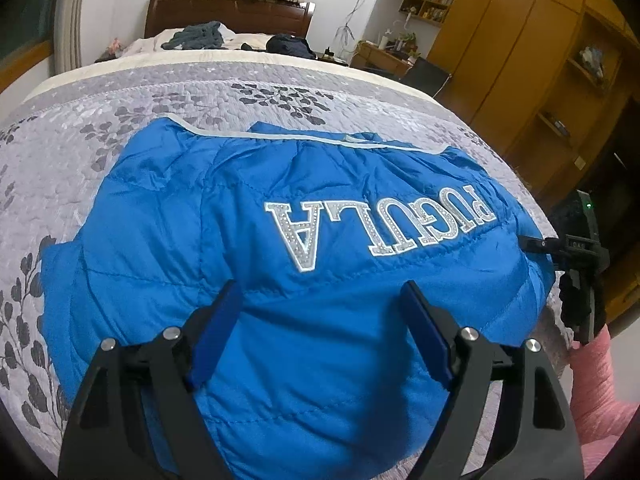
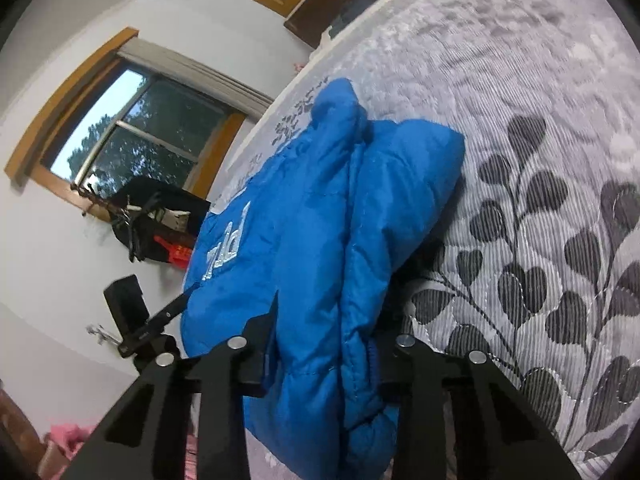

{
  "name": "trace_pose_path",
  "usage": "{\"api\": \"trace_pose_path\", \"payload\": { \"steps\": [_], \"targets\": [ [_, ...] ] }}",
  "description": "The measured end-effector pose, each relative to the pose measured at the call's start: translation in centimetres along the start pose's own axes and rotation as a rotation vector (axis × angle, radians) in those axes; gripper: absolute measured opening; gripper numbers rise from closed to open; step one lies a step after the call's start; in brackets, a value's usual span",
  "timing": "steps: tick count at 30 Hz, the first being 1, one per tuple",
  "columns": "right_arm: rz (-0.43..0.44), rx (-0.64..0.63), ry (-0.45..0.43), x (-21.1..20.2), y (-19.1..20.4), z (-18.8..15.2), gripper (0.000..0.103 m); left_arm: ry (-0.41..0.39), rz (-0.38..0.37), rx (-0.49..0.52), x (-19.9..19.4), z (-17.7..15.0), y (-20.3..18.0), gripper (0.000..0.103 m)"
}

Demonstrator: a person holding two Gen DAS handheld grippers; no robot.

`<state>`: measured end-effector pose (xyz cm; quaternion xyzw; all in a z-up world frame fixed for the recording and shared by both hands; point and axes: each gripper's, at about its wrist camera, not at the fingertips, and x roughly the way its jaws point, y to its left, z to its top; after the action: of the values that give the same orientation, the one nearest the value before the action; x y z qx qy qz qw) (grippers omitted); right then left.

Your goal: Fold large clothes

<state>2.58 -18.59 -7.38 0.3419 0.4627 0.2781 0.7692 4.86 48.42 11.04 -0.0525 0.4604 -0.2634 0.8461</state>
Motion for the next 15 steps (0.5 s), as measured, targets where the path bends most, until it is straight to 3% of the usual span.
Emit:
{"api": "trace_pose_path", "payload": {
  "steps": [6, 15],
  "targets": [
    [-0.080, -0.034, -0.010, -0.9, 2.9, 0.5, 0.028, -0.002, -0.005, 0.005, 0.0, -0.1, 0.1, 0.081],
    [-0.227, -0.285, 0.014, -0.6, 15.6, 2.4, 0.027, -0.031, -0.068, -0.036, -1.8, -0.1, 1.0, 0.081]
  ]
}}
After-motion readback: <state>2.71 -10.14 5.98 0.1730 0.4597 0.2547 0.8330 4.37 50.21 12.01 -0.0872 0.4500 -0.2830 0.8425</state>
